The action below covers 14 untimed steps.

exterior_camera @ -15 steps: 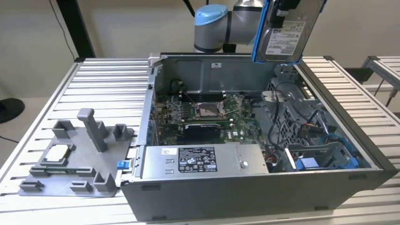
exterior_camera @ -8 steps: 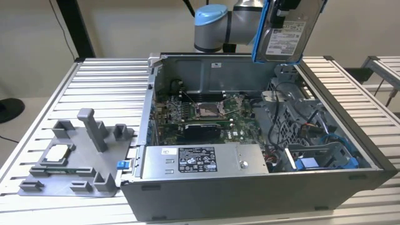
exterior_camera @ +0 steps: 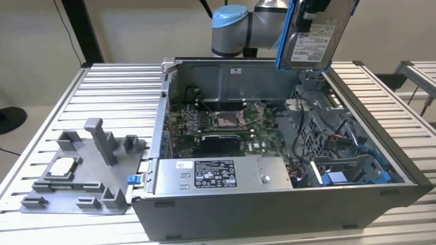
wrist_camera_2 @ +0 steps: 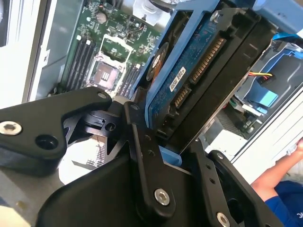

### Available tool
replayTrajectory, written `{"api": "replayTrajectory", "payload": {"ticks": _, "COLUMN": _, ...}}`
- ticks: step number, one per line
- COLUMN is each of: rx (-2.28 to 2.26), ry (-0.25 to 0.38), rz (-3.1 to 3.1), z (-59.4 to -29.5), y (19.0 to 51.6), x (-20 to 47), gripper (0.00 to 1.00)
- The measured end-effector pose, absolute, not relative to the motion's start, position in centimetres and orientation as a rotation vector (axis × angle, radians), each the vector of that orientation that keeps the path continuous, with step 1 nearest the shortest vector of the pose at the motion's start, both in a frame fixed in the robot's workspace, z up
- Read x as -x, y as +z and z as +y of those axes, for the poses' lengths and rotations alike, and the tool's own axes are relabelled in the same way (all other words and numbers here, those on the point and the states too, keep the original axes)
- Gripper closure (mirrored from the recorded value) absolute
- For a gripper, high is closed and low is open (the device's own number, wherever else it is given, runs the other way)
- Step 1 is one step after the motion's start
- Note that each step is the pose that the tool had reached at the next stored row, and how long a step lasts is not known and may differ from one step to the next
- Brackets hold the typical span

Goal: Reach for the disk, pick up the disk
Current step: 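Pick up the disk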

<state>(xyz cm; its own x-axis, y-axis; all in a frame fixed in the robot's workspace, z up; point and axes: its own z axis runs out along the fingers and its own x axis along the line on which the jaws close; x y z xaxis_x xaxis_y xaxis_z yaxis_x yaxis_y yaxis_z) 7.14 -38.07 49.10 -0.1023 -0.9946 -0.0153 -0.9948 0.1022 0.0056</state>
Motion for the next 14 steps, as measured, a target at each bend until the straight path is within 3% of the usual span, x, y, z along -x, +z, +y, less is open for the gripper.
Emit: {"api": "replayTrajectory", "payload": {"ticks": 14, "rx": 2.1, "ry": 0.023, "rz": 2.327, "z": -40.2, "y": 49.1, "x": -7.1, "gripper": 1.0}}
